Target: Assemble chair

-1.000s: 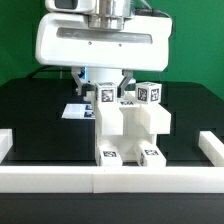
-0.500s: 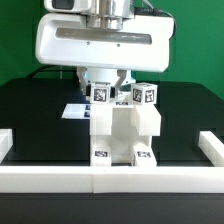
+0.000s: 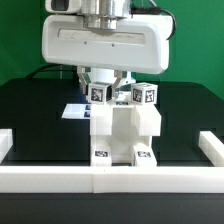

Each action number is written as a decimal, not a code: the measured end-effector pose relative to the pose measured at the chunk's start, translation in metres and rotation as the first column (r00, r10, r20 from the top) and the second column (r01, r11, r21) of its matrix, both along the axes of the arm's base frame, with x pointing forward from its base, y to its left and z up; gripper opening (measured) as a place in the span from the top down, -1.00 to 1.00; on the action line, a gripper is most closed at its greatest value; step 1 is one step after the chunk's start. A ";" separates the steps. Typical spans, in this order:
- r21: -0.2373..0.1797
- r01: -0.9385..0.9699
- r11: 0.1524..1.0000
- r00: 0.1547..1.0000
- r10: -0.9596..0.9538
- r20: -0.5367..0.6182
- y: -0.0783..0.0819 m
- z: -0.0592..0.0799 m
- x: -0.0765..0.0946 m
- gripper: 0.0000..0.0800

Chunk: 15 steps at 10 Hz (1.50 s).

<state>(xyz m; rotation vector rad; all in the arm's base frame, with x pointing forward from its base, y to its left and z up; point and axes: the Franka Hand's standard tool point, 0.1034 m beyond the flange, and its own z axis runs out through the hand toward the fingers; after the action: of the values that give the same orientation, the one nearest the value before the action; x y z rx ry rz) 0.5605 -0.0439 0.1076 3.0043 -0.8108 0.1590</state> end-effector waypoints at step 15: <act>0.108 0.780 0.617 0.621 -0.784 -0.005 0.004 0.000 0.000 0.32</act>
Offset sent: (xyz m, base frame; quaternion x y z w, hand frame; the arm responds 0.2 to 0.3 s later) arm 0.0000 0.0000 0.0000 0.0000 0.0000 0.1938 0.9810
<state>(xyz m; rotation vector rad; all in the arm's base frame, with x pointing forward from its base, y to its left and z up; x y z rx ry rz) 0.5610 -0.0396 0.1073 2.3956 -2.0870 0.1521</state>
